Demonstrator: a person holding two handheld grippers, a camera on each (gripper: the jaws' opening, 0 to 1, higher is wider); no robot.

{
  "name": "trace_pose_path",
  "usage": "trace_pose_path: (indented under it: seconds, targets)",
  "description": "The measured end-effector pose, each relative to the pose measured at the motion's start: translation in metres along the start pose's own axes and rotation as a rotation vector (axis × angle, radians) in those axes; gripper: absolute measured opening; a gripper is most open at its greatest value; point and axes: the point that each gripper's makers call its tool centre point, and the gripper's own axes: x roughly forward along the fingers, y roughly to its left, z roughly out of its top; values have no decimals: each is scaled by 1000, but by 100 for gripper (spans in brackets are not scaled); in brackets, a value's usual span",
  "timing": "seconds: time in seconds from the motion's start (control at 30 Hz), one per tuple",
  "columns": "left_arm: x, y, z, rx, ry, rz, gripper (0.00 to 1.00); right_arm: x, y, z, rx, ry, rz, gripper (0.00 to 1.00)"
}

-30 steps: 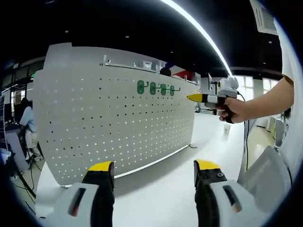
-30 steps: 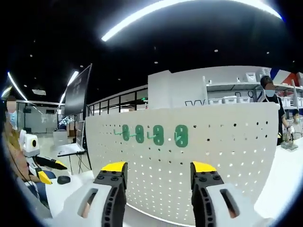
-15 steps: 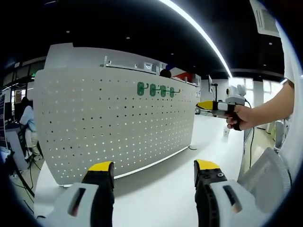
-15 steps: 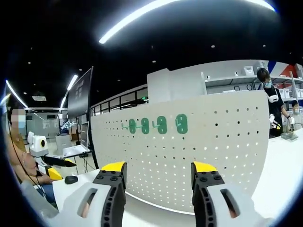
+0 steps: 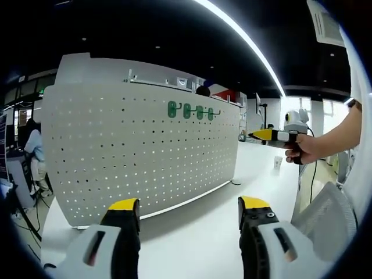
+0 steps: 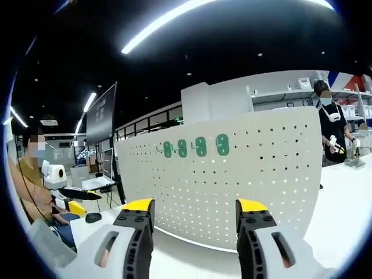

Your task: Insert the hook assembly into the mounting plate slot until the hook locks in place.

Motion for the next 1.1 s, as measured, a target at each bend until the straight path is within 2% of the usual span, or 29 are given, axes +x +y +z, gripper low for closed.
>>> trace_pose_path:
  seconds: [0.33,1.1]
  targets:
    - [-3,-2,2,13,-6,1,71,-17,8,-11,0,10,16,57]
    - [-27,4,-19,7,17,22,73,-61,8,-40,10,48,-22,62]
